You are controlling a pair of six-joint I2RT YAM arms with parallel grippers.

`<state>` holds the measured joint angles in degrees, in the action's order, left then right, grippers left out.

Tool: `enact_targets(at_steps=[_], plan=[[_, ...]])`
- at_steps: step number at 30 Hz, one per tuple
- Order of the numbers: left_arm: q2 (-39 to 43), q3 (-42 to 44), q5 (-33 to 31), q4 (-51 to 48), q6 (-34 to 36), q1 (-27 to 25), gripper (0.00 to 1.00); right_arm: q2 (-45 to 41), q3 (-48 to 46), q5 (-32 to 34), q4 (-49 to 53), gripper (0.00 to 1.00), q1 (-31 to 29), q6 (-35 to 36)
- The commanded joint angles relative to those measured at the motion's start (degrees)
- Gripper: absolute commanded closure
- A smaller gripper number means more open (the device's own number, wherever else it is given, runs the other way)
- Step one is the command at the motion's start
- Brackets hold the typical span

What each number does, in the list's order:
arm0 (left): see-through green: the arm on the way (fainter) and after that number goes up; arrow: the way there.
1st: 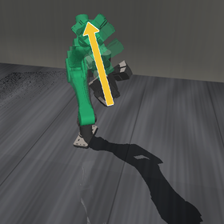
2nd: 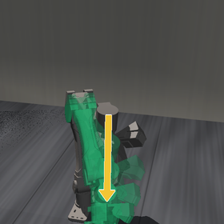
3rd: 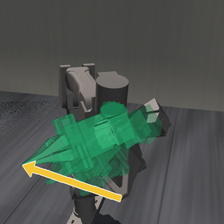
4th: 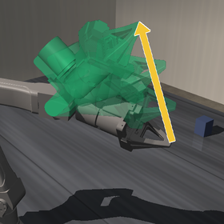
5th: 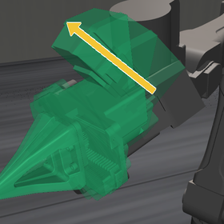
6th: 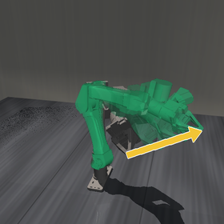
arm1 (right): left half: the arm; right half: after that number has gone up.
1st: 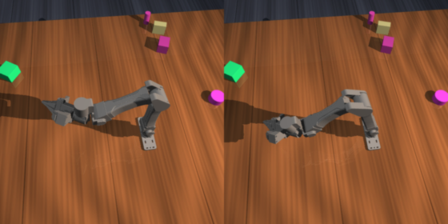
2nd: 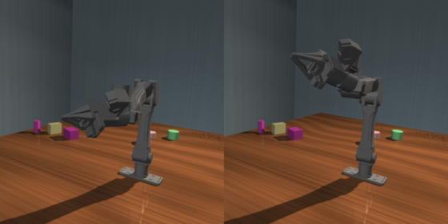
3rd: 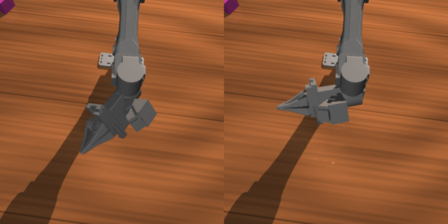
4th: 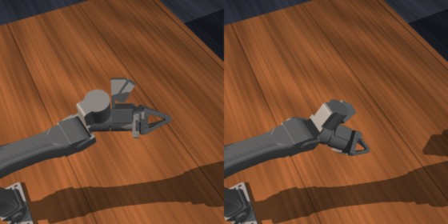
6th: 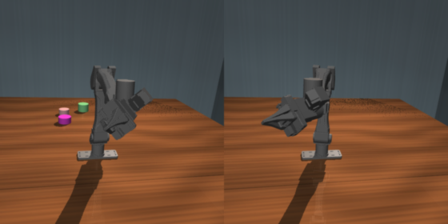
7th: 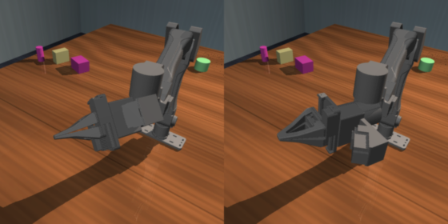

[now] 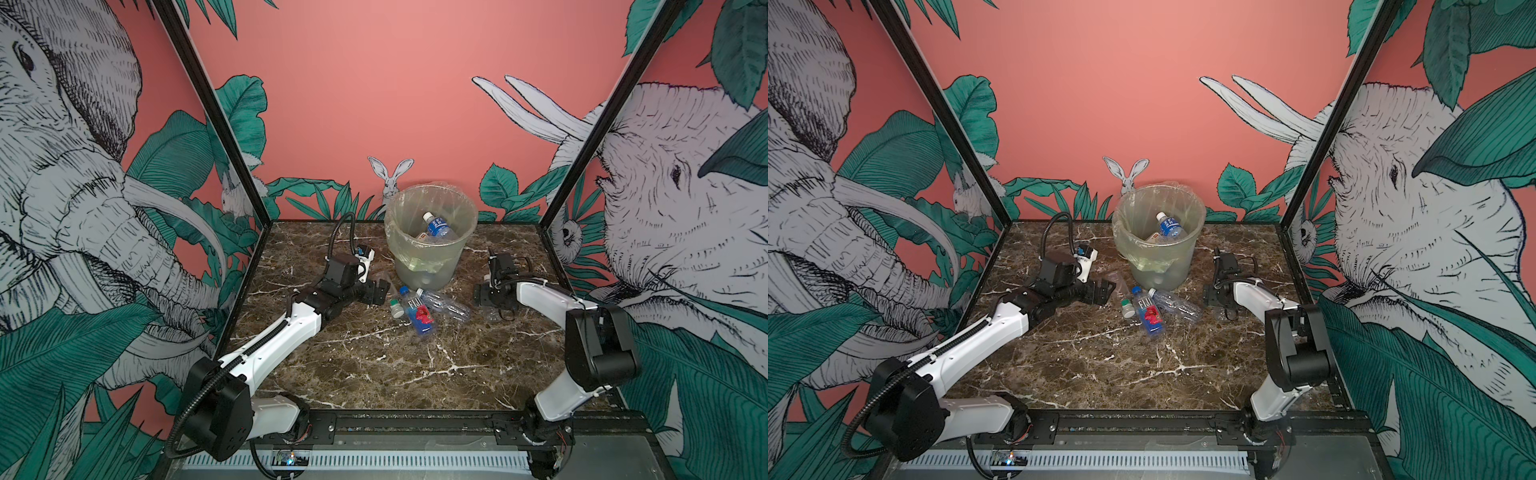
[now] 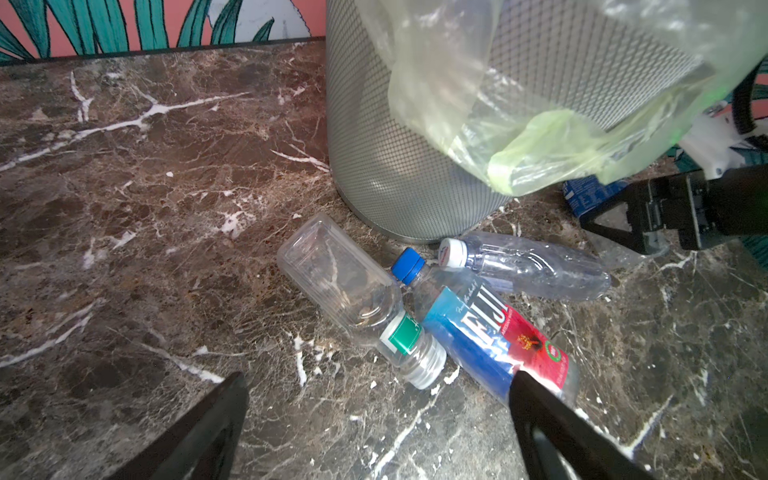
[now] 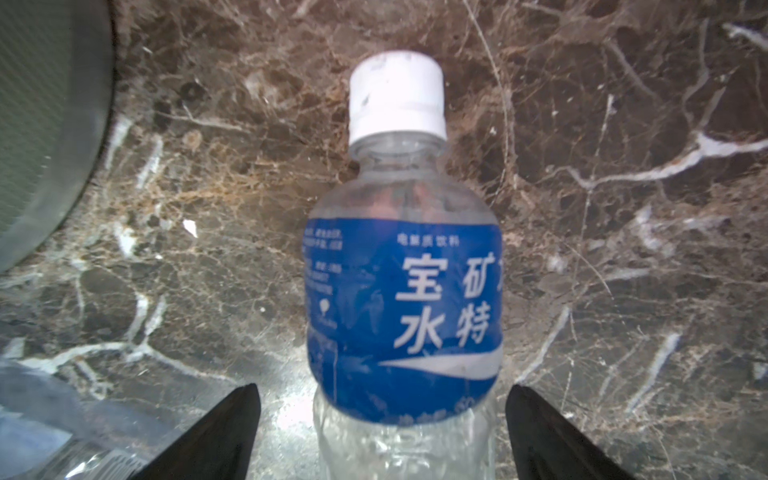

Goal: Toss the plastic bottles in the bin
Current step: 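Withdraw the left gripper to the pile while the right gripper grasps the standing blue-labelled bottle, then lift the standing blue-labelled bottle with the right gripper over the bin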

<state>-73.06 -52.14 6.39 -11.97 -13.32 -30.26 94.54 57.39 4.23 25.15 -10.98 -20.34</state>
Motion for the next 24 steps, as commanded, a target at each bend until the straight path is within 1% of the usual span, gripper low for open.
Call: enact_targets(at_steps=[1, 12, 18, 20, 24], plan=[[-0.22, 1.53, 0.78, 1.22, -0.88, 0.29, 0.01, 1.22, 1.63, 1.11, 0.57, 0.08, 0.28, 0.35], [-3.08, 3.02, 2.12, 3.12, -1.31, 0.34, 0.02, 3.98, 2.18, 0.48, 0.55, 0.17, 0.34, 0.25], [-4.83, 3.97, 3.28, 3.93, -1.91, 0.29, 0.02, 5.31, 2.21, -0.05, 0.35, 0.24, 0.33, 0.29], [-5.39, 4.13, 3.37, 3.97, -1.88, 0.35, 0.02, 5.54, 2.15, -0.36, 0.34, 0.27, 0.34, 0.22], [-5.61, 4.67, 3.45, 4.45, -1.87, 0.32, 0.02, 4.69, 1.27, -0.38, -0.63, 0.40, 0.33, 0.21]])
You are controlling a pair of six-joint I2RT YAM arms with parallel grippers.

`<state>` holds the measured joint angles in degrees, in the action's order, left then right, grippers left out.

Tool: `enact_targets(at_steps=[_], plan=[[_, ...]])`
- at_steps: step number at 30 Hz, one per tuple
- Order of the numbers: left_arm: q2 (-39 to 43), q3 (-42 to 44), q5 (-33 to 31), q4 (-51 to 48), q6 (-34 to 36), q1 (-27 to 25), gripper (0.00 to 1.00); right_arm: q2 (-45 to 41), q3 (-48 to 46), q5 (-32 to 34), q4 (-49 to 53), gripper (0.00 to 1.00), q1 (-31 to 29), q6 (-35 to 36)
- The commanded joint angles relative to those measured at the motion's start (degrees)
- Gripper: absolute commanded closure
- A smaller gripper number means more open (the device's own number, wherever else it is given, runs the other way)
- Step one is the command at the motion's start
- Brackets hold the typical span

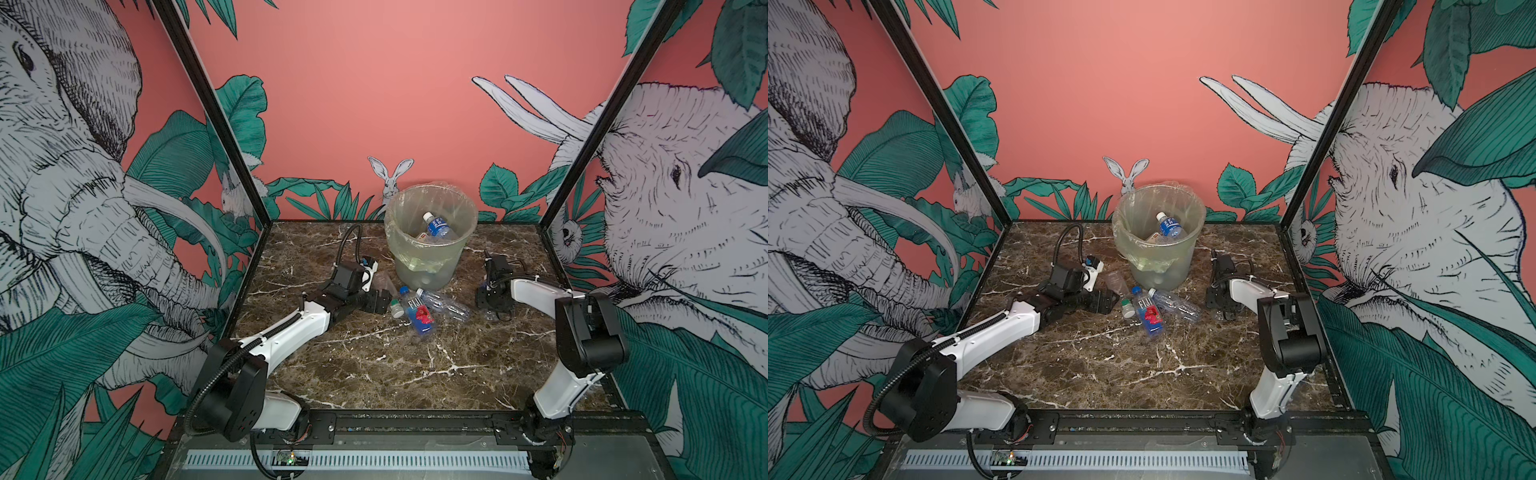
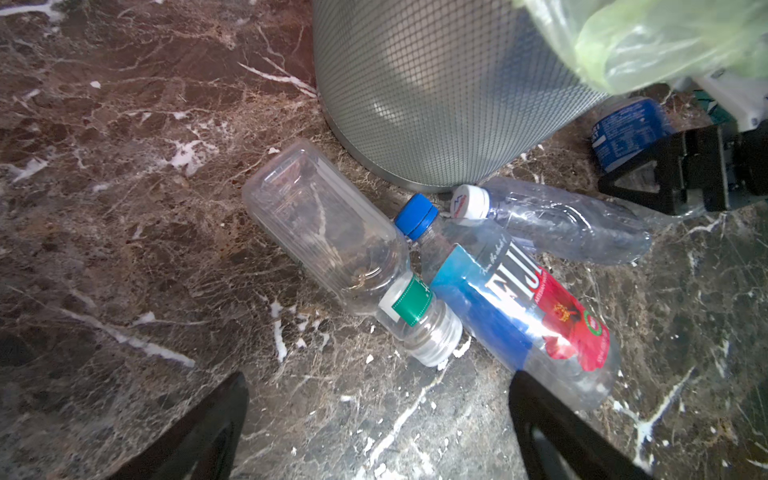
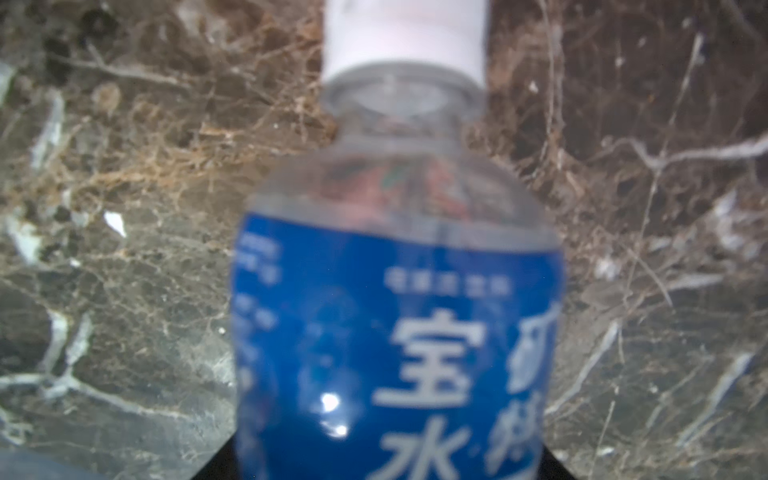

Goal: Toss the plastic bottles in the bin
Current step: 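Lift the standing blue-labelled bottle with the right gripper over the bin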

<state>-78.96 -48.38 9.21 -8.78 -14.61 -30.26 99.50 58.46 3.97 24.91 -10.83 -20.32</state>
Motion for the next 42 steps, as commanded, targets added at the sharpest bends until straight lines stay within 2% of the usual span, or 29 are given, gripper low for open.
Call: enact_targets(at_steps=[1, 5, 13, 18, 24, 31, 37, 42], plan=[[0.30, 0.92, 0.63, 1.29, -0.59, 0.28, 0.02, -0.89, -0.28, -0.27, -0.86, 0.43, 0.20, 0.18], [0.19, 0.99, 0.72, 1.30, -0.67, 0.29, 0.02, -3.89, -1.97, -0.51, -2.23, 0.49, 0.07, 0.36], [0.05, 1.17, 1.16, 1.32, -1.03, 0.29, 0.02, -11.90, -6.12, -1.13, -4.69, 0.51, -1.13, 0.76], [0.21, 1.18, 1.09, 0.96, -1.29, 0.33, 0.02, -17.19, -8.92, 1.85, -4.69, 0.53, -4.77, 1.35], [-0.09, 1.48, 1.07, 0.69, -1.78, 0.31, 0.02, -27.58, -14.77, 5.11, -6.21, 0.53, -8.68, 1.66], [-0.85, 1.23, 1.29, 0.41, -2.13, 0.30, 0.02, -42.50, -20.09, 4.55, -6.88, 0.53, -12.57, 3.84], [-1.40, 0.74, 1.33, 0.34, -2.41, 0.29, 0.02, -52.57, -21.41, 4.71, -7.25, 0.54, -14.99, 4.18], [-1.40, 0.32, 1.26, -0.25, -2.10, 0.29, 0.02, -55.51, -17.02, 5.11, -4.38, 0.54, -16.40, 4.82]])
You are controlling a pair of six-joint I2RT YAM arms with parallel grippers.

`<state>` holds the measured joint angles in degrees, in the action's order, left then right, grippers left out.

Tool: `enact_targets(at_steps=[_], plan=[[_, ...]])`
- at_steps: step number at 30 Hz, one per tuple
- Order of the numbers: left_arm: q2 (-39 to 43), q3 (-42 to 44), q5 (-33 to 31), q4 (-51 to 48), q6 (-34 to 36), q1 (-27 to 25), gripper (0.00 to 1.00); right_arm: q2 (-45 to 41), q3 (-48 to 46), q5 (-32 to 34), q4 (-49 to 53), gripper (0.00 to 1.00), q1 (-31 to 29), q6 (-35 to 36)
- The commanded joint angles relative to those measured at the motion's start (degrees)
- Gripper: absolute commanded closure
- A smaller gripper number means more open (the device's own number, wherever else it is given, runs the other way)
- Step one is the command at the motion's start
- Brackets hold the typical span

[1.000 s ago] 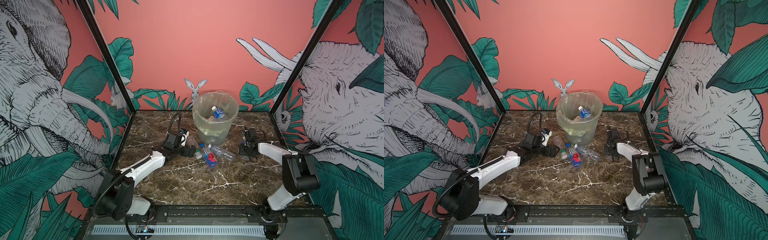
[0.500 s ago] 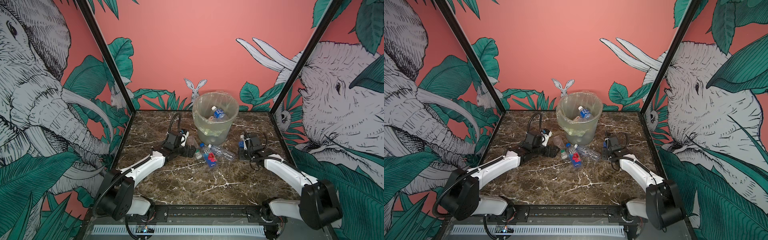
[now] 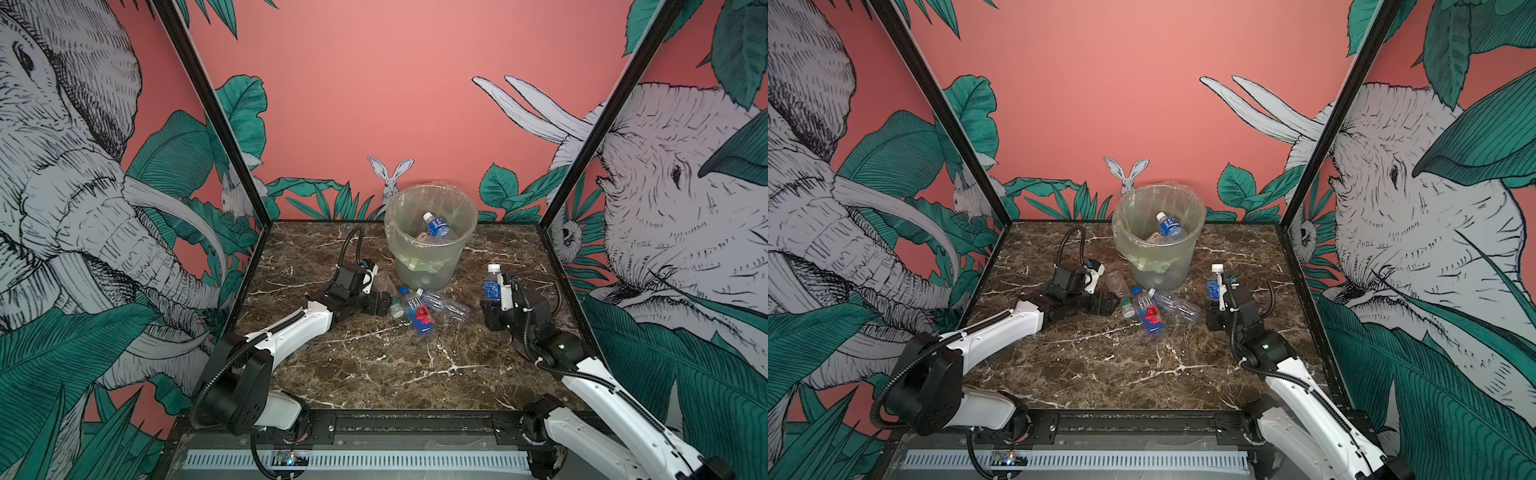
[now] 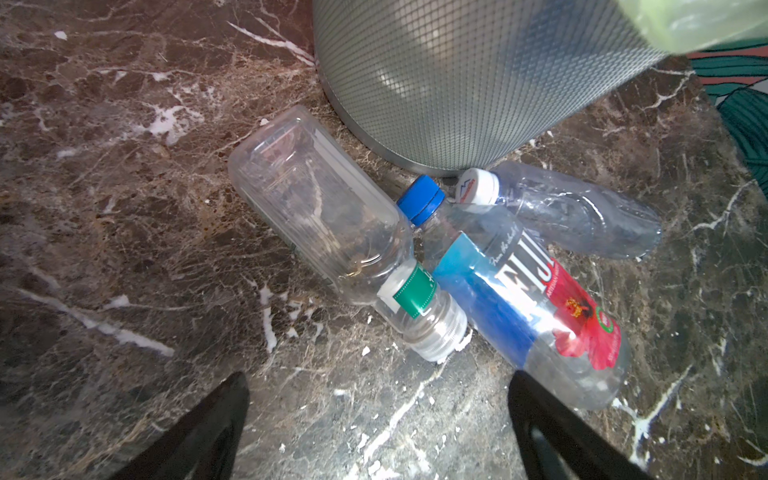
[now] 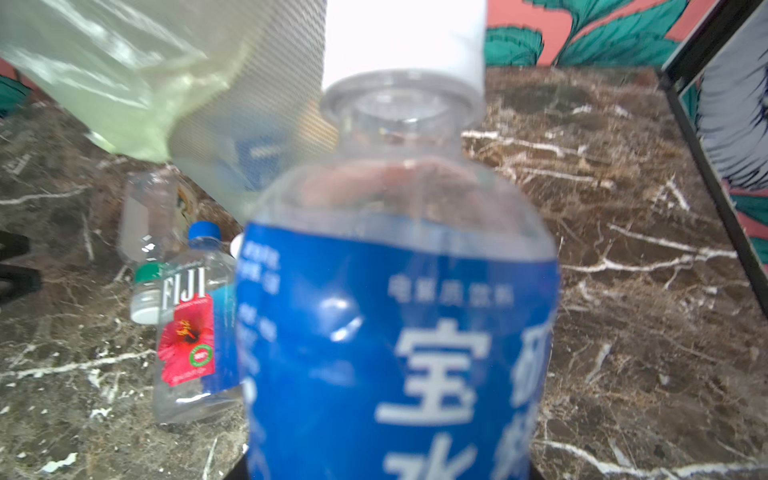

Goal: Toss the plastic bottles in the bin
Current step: 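Lift the standing blue-labelled bottle with the right gripper over the bin, then open the right gripper to drop the bottle into the bin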

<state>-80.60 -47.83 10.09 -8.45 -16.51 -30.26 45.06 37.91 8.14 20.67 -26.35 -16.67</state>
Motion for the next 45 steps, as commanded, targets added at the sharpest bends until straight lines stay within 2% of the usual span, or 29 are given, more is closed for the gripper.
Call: enact_targets(at_steps=[1, 6, 10, 14, 18, 19, 21, 22, 24, 29, 38, 45], plan=[[0.30, -0.33, 0.32, -0.69, -0.14, 0.32, 0.02, -1.19, 4.71, 1.08, 0.48, 0.54, -1.19, 1.33], [0.44, -0.21, 0.11, -0.96, 0.16, 0.29, 0.02, 0.19, 13.48, 1.14, 2.76, 0.54, -1.95, 2.68], [0.44, -0.07, -0.06, -1.03, 0.21, 0.32, 0.02, 5.92, 24.64, -0.05, 4.31, 0.56, -1.96, 4.61], [0.35, -0.07, -0.50, -1.28, 0.43, 0.29, 0.02, 18.46, 41.00, -1.38, 4.39, 0.58, -1.94, 5.81], [0.49, 0.10, -0.92, -1.48, 0.36, 0.29, 0.02, 37.14, 60.72, -2.54, 5.25, 0.58, -1.46, 5.29], [0.57, 0.04, -1.16, -1.48, 0.41, 0.29, 0.02, 41.72, 65.63, -2.23, 6.87, 0.50, -1.14, 4.71], [0.92, 0.02, -1.73, -2.06, 0.51, 0.29, 0.02, 52.16, 77.85, -2.34, 12.93, 0.15, 0.10, 3.08], [1.27, -0.21, -2.05, -2.50, 0.74, 0.30, 0.02, 55.08, 82.33, -1.82, 15.39, 0.04, 0.54, 2.12], [2.22, -0.42, -3.29, -3.67, 1.09, 0.29, 0.02, 57.94, 87.50, -0.47, 17.72, 0.01, 0.80, 1.31], [3.41, -0.23, -4.28, -4.23, 0.83, 0.31, 0.02, 52.45, 83.23, 0.05, 14.22, 0.01, 0.92, 1.35], [2.38, 0.29, -4.26, -3.01, -1.28, 0.38, 0.02, 38.27, 61.70, 0.30, 10.08, 0.01, 0.88, 1.79], [0.93, -1.84, -5.14, -3.46, -3.55, 0.36, 0.02, 30.36, 46.62, -0.65, 8.33, 0.01, 0.87, 1.81]])
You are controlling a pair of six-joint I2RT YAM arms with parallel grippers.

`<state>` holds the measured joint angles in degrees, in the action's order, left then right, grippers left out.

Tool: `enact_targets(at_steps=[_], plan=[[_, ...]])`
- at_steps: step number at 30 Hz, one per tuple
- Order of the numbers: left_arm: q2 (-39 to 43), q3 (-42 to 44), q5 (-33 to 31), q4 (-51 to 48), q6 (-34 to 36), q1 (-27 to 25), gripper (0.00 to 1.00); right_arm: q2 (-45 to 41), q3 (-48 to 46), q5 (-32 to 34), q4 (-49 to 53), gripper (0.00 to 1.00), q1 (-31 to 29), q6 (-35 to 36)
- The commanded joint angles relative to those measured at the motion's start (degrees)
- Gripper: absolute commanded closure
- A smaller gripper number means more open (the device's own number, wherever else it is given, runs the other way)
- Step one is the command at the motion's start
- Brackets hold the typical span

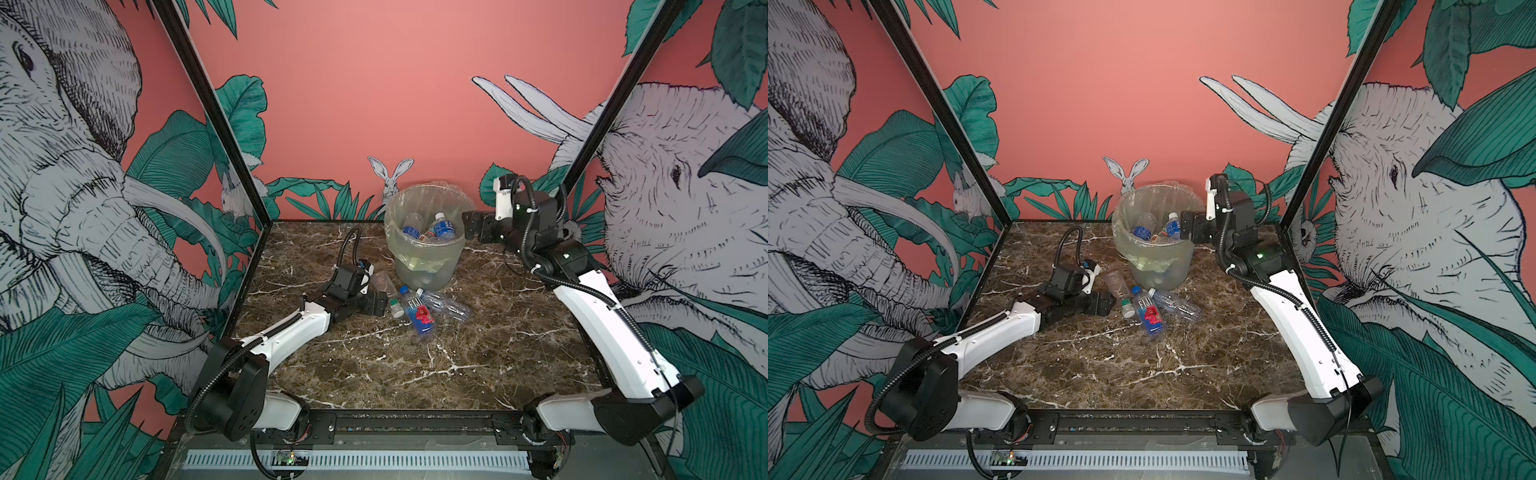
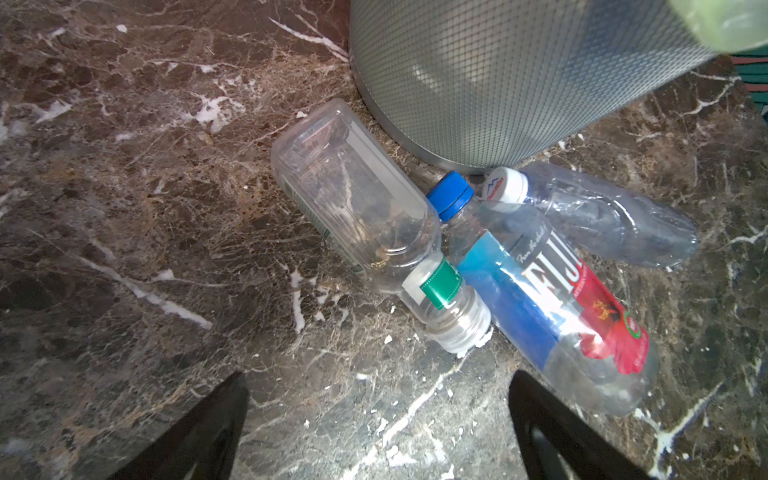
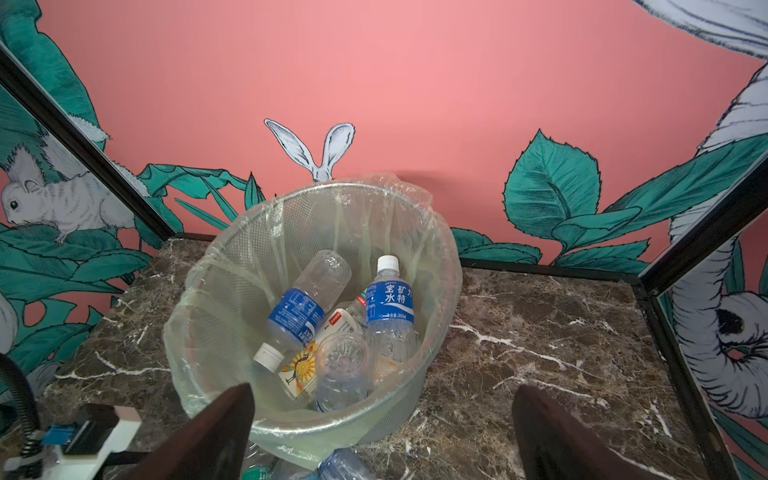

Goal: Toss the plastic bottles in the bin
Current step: 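Open the right gripper to drop the bottle into the bin, then withdraw the right gripper from the bin toward the pile, then lower the left gripper onto the clear square bottle and grasp it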

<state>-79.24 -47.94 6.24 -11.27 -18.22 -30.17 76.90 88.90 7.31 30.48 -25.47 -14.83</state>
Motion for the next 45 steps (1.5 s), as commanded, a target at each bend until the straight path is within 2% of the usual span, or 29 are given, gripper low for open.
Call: enact_targets(at_steps=[1, 15, 24, 32, 45], plan=[[-0.68, -1.97, -1.47, -0.58, -2.28, 0.29, 0.02, -2.47, -6.03, 0.17, -1.52, 0.01, -0.01, -0.16], [-7.35, -7.40, -2.20, 0.24, -9.15, 0.33, 0.01, -15.21, -33.68, -1.94, -4.37, 0.01, -0.04, -1.68], [-11.44, -10.54, -2.20, 0.59, -12.80, 0.30, 0.01, -21.97, -45.51, -0.89, -6.51, 0.01, -0.09, -4.23], [-14.82, -13.52, -2.97, -0.29, -14.61, 0.28, 0.01, -23.73, -49.17, 0.91, -6.92, 0.01, -0.06, -3.97], [-22.05, -20.04, -3.64, -3.15, -14.28, 0.29, 0.01, -23.03, -49.69, 0.12, -7.95, 0.01, -0.10, -3.80]])
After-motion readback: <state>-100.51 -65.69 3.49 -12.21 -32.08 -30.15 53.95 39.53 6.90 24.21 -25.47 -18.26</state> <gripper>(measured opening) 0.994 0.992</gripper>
